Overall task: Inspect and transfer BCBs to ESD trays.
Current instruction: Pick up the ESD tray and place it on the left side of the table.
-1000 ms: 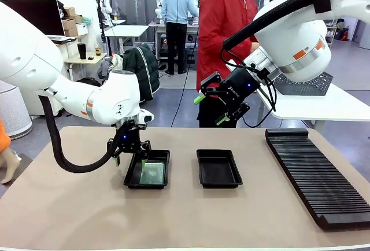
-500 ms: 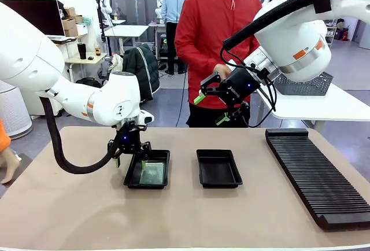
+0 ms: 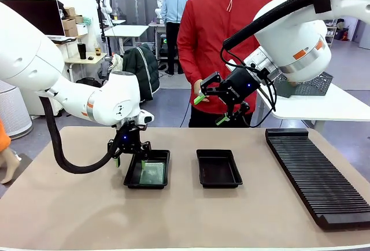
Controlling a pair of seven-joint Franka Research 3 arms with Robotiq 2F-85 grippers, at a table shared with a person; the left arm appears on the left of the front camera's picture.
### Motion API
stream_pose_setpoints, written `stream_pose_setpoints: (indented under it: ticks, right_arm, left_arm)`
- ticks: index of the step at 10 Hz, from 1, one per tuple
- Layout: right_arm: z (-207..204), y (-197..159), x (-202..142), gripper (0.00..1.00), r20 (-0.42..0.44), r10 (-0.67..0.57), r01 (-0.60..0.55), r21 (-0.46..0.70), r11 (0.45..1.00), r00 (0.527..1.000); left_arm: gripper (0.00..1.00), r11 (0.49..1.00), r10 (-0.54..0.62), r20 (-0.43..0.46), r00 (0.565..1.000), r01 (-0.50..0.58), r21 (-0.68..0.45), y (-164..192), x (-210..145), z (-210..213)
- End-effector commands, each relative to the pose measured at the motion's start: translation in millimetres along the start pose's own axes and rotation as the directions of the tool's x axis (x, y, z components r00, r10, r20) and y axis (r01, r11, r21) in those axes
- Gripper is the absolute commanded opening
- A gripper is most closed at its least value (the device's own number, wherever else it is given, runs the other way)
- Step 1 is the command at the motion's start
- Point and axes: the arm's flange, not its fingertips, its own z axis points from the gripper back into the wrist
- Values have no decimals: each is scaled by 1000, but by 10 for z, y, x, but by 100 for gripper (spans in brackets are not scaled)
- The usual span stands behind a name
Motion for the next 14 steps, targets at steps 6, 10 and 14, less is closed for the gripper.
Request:
stream_pose_setpoints:
  ticks: [6, 10, 14]
  right_arm:
    - [-2, 9, 25, 100, 0, -4, 4, -3, 1000, 1000]
    - [-2, 9, 25, 100, 0, -4, 4, -3, 1000, 1000]
    - [-2, 9, 25, 100, 0, -4, 4, -3, 1000, 1000]
  left_arm:
    - [66, 999, 21, 28, 999, -20, -32, 111, -56, -82]
    - [45, 998, 22, 54, 998, -19, -64, 135, -78, -89]
    - [25, 998, 28, 50, 998, -25, -64, 141, -85, -69]
